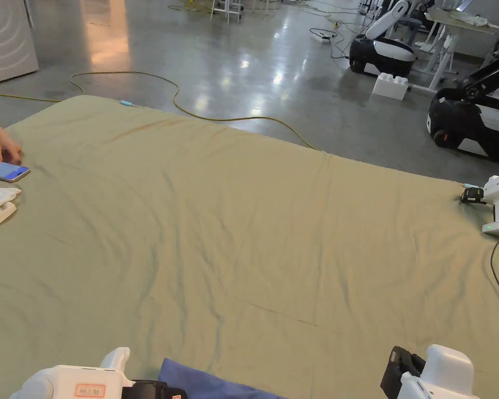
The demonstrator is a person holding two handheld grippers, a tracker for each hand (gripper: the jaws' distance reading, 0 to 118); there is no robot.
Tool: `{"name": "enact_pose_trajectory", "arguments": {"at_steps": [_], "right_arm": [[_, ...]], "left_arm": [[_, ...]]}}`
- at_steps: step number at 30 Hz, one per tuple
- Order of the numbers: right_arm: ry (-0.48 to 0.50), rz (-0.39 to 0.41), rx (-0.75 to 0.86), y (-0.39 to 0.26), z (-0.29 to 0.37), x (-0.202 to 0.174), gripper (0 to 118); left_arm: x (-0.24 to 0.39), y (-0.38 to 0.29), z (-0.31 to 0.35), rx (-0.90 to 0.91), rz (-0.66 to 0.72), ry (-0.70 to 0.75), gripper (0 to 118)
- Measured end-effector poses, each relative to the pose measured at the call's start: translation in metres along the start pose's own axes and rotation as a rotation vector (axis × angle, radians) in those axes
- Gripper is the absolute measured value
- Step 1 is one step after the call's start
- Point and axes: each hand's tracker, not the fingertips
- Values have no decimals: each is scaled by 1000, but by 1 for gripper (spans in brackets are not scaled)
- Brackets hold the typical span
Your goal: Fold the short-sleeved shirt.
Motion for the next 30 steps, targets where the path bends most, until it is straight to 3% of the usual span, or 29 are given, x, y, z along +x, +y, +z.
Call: {"name": "enact_pose_trajectory", "arguments": {"at_steps": [6, 17, 30], "right_arm": [[-1, 2, 2, 2, 1, 4, 0], [25, -2, 0, 1, -5, 6, 0], [35, -24, -20, -6, -5, 4, 0]], "left_arm": [[30, 11, 37, 37, -88, 69, 17], [107, 54, 140, 158, -251, 541, 17], [181, 30, 55, 27, -387, 614, 17]]}}
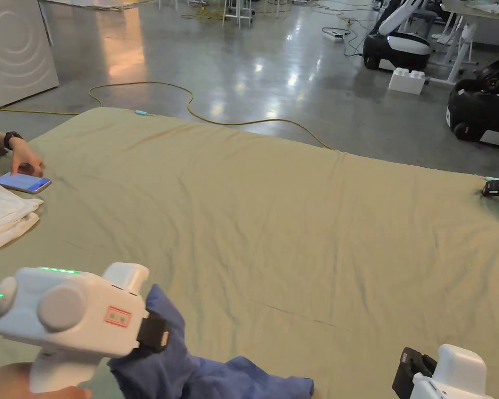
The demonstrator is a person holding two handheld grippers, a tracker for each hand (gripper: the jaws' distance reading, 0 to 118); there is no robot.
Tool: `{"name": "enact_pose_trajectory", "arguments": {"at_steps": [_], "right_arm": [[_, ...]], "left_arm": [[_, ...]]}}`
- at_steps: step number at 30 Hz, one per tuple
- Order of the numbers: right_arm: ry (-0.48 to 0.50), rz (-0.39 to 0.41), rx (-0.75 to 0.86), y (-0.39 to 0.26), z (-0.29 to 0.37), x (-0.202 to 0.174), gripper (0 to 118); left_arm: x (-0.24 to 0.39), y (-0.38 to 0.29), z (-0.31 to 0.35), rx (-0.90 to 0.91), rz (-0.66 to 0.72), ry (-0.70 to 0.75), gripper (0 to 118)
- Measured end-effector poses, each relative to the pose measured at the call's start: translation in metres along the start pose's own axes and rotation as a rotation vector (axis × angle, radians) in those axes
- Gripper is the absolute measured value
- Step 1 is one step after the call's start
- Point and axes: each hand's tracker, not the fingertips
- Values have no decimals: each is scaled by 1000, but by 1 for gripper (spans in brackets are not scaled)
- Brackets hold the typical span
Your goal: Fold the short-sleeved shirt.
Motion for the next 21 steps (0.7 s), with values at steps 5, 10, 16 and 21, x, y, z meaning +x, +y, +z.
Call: {"name": "enact_pose_trajectory", "arguments": {"at_steps": [5, 10, 16, 21], "right_arm": [[-8, 9, -8, -4, 0, 3, 0], [-15, -2, -19, -9, 2, 6, 0], [-29, -4, -36, -14, 5, 12, 0], [-42, -10, -47, -16, 6, 17, 0]], "left_arm": [[51, -6, -23, -49, -65, -18, 17], [84, -10, -73, -123, -85, -47, 17], [118, -24, -120, -169, -117, 20, 17], [134, -34, -139, -183, -126, 40, 17]]}}
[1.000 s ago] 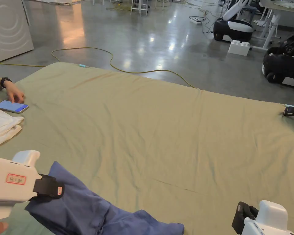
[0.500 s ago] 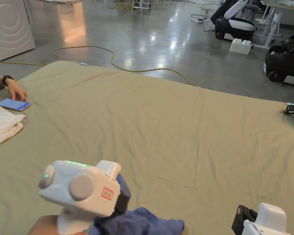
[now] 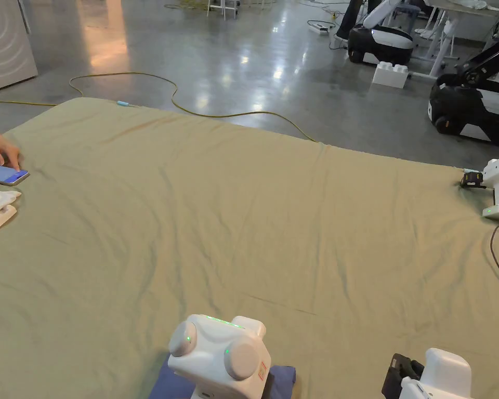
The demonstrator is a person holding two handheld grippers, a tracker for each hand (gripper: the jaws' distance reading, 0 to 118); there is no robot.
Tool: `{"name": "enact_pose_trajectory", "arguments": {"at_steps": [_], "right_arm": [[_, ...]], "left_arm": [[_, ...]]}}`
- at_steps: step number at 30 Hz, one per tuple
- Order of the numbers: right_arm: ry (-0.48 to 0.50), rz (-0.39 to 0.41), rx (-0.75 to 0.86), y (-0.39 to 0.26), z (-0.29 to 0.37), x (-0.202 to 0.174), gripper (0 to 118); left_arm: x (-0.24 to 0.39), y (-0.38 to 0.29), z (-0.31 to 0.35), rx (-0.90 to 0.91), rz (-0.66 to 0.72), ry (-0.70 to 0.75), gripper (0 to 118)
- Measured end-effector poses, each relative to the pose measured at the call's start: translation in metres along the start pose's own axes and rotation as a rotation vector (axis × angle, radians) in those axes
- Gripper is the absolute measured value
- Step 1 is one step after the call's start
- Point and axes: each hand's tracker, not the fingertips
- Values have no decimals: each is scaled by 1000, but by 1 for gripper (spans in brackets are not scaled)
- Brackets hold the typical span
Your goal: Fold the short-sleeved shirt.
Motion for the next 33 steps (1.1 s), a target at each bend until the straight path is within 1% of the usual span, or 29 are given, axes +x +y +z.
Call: {"name": "enact_pose_trajectory", "arguments": {"at_steps": [4, 10, 11, 12, 13, 14, 16, 19, 22, 24, 25, 27, 29, 32, 33], "right_arm": [[-5, -2, -7, 0, -1, 2, 0], [0, 6, -4, 2, -4, 0, 0], [0, 6, -4, 2, -4, -1, 0], [1, 7, -5, 3, -4, -1, 0], [3, 6, -5, 3, -4, -2, 0], [6, 4, -6, 3, -4, -2, 0], [9, 0, -8, 3, -4, -3, 0], [8, 3, -10, 2, -4, -2, 0], [7, -2, -10, 2, -3, -1, 0], [7, -9, -11, 1, -1, 0, 0], [7, -10, -12, 1, -1, 1, 0], [4, -12, -11, 0, 1, 1, 0], [3, -9, -13, 0, 1, 2, 0], [2, -10, -17, -2, 1, 2, 0], [2, -10, -17, -2, 1, 2, 0]], "left_arm": [[3, -3, 2, 1, -3, 2, 17], [-4, 0, 22, 31, 14, -63, 17], [-4, 0, 21, 28, 14, -67, 20], [-5, 2, 20, 21, 15, -73, 31], [-8, 4, 21, 2, 20, -114, 44], [-11, 4, 23, -13, 26, -170, 48], [-15, 5, 32, 1, 39, -216, 50], [-22, 7, 49, 47, 44, -203, 50], [-36, 13, 57, 109, 100, -244, 48], [-43, 13, 57, 125, 115, -234, 47], [-45, 13, 54, 127, 115, -220, 42], [-46, 12, 40, 112, 110, -187, 19], [-41, 8, 20, 54, 89, -208, 17], [-29, 0, -8, -10, 83, -315, 15], [-26, -3, -16, -7, 80, -310, 15]]}}
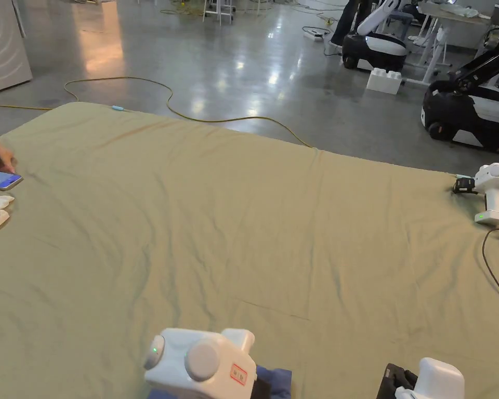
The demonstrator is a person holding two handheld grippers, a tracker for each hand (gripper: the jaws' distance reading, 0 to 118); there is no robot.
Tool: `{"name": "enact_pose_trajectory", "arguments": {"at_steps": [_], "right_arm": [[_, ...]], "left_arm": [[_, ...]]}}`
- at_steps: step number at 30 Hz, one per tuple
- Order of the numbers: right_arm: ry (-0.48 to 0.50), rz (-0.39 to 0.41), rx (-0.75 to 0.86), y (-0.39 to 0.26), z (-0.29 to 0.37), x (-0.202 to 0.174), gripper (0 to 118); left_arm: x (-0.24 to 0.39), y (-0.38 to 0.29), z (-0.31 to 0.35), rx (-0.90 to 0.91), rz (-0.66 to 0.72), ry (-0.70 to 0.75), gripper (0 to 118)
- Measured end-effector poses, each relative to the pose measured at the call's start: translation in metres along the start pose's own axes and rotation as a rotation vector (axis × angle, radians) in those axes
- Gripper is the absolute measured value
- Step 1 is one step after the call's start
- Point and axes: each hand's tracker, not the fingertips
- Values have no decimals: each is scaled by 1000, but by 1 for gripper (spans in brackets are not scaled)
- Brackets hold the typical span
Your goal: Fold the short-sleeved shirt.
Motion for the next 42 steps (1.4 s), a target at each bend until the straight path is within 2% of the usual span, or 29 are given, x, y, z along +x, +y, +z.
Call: {"name": "enact_pose_trajectory", "arguments": {"at_steps": [5, 12, 17, 22, 28, 31, 38, 42], "right_arm": [[-1, -3, -3, -2, 1, 0, 0], [15, 0, 71, 16, 11, -6, 0], [11, 20, 209, 43, 25, -19, 0], [-1, 47, 372, 70, 40, -36, 0], [-32, 109, 475, 94, 49, -54, 0], [-54, 125, 506, 100, 49, -57, 0], [-114, 128, 541, 104, 46, -55, 0], [-133, 131, 537, 100, 50, -56, 0]], "left_arm": [[5, -16, -34, 19, -53, 45, 15], [0, -13, 4, 138, -70, -32, 15], [-5, 7, 68, 451, -135, -4, 15], [8, 7, 128, 854, -240, 140, 15], [14, 10, 146, 1138, -284, 417, 15], [8, 18, 149, 1165, -242, 499, 15], [-12, 15, 154, 1189, -204, 499, 15], [-17, 10, 159, 1189, -229, 504, 15]]}}
